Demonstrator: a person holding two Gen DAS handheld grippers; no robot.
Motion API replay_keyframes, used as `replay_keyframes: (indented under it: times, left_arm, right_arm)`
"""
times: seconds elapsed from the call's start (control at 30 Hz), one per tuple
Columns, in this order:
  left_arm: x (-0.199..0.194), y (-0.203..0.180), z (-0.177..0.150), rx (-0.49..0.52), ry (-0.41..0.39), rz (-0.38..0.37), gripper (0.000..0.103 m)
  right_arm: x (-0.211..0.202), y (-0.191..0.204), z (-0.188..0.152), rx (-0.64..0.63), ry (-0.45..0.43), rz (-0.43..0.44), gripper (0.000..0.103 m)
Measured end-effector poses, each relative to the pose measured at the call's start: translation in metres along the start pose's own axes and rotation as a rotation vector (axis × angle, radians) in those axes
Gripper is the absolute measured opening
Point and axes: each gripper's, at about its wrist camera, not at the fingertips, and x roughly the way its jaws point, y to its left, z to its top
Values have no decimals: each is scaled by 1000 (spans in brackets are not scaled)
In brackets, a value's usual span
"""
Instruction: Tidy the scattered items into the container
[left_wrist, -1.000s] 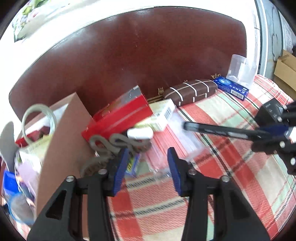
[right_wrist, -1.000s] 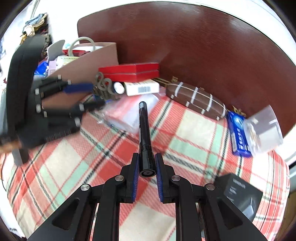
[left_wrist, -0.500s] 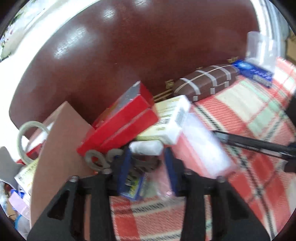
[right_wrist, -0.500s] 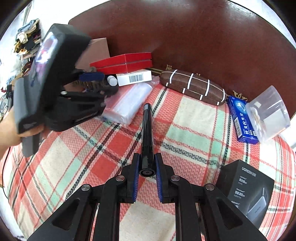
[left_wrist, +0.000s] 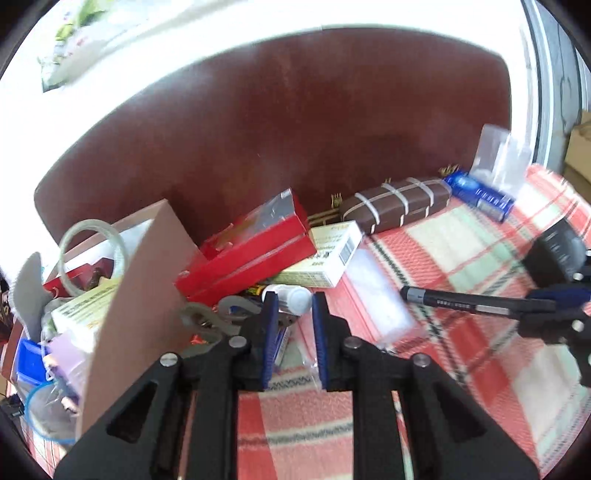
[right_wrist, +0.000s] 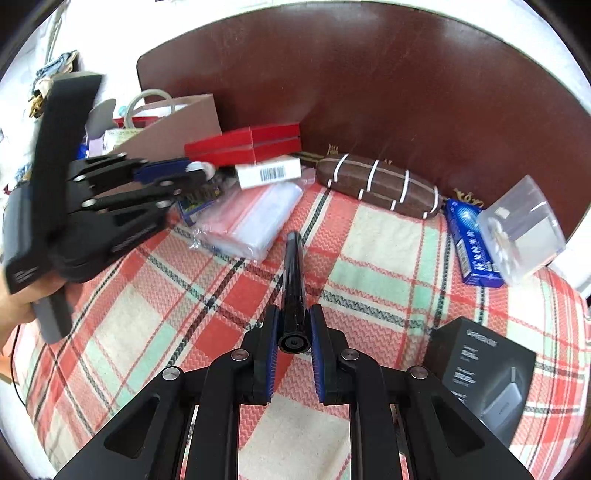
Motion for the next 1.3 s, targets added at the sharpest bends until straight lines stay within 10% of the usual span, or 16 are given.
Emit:
replay_keyframes:
  times: [0.67, 1.03, 1.3]
  left_arm:
    - [-129, 26, 9, -15, -77, -48, 15]
    - [-144, 17, -45, -20, -35, -126, 11]
    - [-122, 7, -71, -29, 4, -151, 14]
  right_arm:
    - [-91, 86, 47, -164, -76, -89, 16]
    - [-12, 72, -33, -51, 286, -114, 17]
    - [13, 62, -50, 45, 308, -110, 35]
